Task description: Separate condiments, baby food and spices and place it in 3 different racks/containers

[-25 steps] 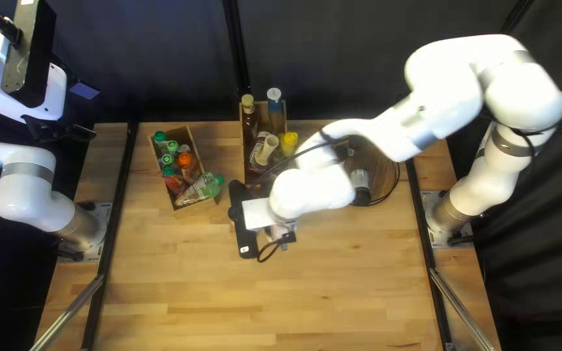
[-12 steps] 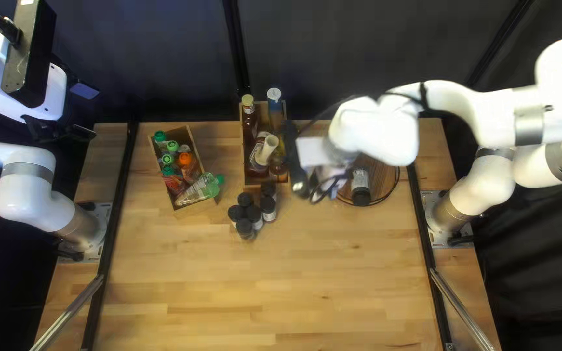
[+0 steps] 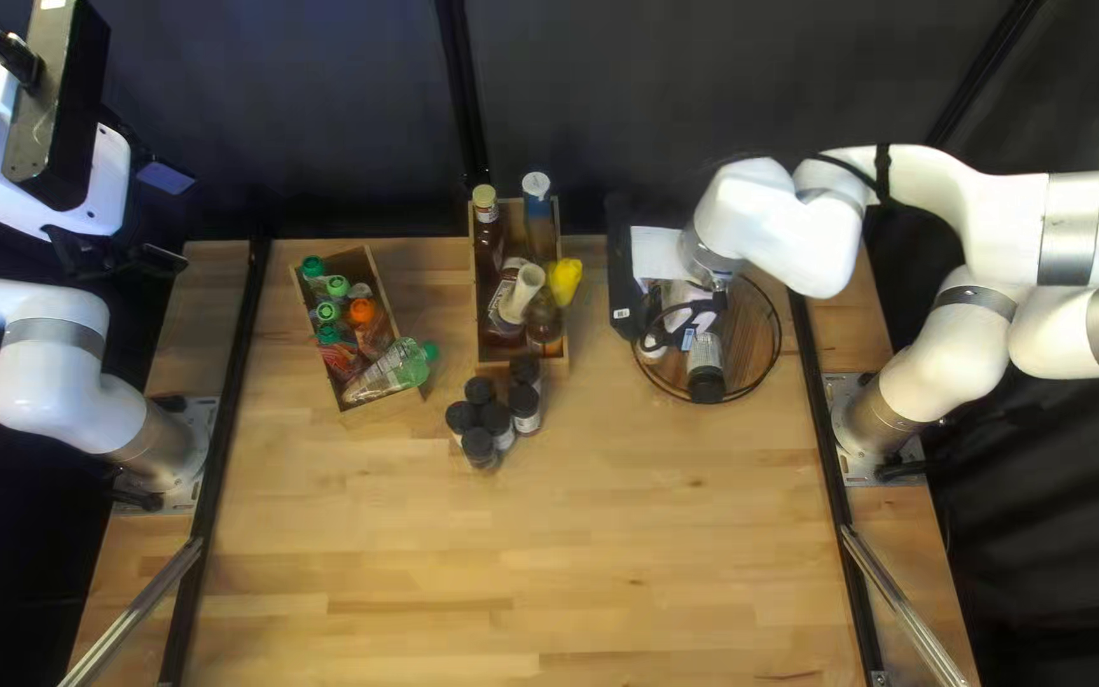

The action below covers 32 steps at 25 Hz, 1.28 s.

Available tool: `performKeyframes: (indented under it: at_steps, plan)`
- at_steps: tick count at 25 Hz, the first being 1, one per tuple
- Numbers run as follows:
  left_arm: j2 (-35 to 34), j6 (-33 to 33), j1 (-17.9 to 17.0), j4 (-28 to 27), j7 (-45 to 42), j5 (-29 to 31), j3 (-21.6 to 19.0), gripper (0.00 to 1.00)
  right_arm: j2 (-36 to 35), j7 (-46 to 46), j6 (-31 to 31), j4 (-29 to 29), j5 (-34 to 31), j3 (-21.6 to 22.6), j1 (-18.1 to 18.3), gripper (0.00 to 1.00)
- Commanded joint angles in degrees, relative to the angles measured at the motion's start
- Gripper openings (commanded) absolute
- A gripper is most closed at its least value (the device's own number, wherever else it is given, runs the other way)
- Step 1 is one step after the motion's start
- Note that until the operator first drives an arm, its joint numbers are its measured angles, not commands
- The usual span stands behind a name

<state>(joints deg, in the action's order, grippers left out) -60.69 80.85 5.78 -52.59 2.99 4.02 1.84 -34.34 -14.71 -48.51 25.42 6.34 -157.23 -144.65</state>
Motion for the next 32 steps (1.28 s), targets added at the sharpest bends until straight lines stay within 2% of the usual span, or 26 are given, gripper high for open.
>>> performKeyframes:
  at_steps: [1,10,20,21,22,23,25,26,32]
  plan:
    - [0.0,0.0,0.0,0.0,0.0,0.0,0.0,1.0,-0.1,3.0,0.9,-1.2,-1.4,2.1,1.0,0.0]
    - [0.0,0.0,0.0,0.0,0.0,0.0,0.0,1.0,2.0,4.6,4.2,-3.6,-2.0,3.3,2.2,0.0]
    - [0.0,0.0,0.0,0.0,0.0,0.0,0.0,1.0,5.9,4.5,6.9,-3.6,-2.6,3.4,3.5,0.01]
    - [0.0,0.0,0.0,0.0,0.0,0.0,0.0,1.0,6.2,4.6,6.8,-3.4,-2.6,3.5,3.5,0.08]
    - [0.0,0.0,0.0,0.0,0.0,0.0,0.0,1.0,6.7,4.6,6.7,-3.0,-2.7,3.5,3.6,0.28]
    - [0.0,0.0,0.0,0.0,0.0,0.0,0.0,1.0,7.1,4.4,6.5,-2.7,-2.6,3.5,3.6,0.64]
    - [0.0,0.0,0.0,0.0,0.0,0.0,0.0,1.0,7.5,4.0,6.1,-2.2,-2.5,3.3,3.5,0.69]
    - [0.0,0.0,0.0,0.0,0.0,0.0,0.0,1.0,7.6,3.9,6.0,-2.1,-2.4,3.2,3.5,0.76]
    - [0.0,0.0,0.0,0.0,0.0,0.0,0.0,1.0,6.8,2.9,4.9,-2.3,-2.0,2.6,3.0,0.78]
